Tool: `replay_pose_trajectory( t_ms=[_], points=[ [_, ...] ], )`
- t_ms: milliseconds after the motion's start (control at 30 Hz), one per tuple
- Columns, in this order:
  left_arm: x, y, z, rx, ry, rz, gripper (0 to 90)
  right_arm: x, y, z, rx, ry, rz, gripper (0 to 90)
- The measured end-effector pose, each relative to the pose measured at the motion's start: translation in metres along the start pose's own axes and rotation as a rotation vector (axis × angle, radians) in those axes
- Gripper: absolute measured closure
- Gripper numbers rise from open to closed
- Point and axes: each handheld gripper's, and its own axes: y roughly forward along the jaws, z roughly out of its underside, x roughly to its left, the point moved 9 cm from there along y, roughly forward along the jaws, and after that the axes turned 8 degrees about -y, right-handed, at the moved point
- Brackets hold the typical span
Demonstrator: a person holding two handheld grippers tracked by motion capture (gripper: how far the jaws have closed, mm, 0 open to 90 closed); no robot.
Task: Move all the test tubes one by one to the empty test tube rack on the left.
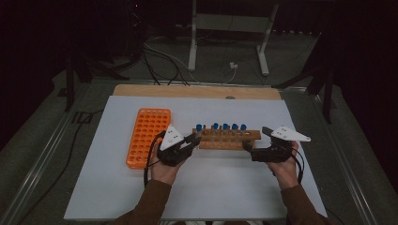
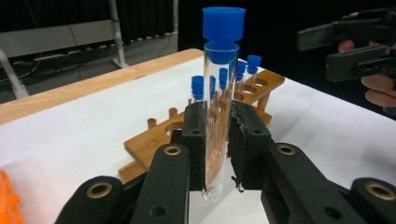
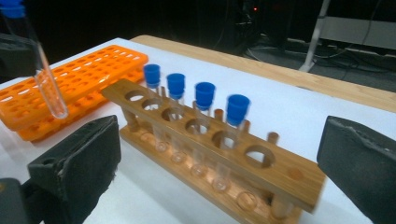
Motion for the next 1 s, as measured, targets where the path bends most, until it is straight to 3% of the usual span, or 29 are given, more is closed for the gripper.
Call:
replay_pose_trajectory(
  t_ms=[133,400,700,833,1000],
  points=[
    [0.006,-0.012,0.002,-0.005,0.006,-0.015,78.5,-0.011,-0.008,0.01,0.006,0.012,0.033,0.0],
    [0.023,-0.034,0.009,-0.018,-0.005,-0.05,78.5,-0.023,-0.017,0.025,0.012,0.046,0.056,0.0],
    [0.04,-0.058,0.024,-0.018,-0.016,-0.095,78.4,-0.02,-0.017,0.023,0.002,0.041,0.05,0.0],
    [0.046,-0.064,0.03,-0.022,-0.033,-0.107,78.4,-0.02,-0.018,0.023,-0.003,0.043,0.048,0.0],
    [0.052,-0.071,0.037,-0.011,-0.025,-0.134,78.4,-0.02,-0.021,0.022,-0.013,0.045,0.047,0.0]
  ],
)
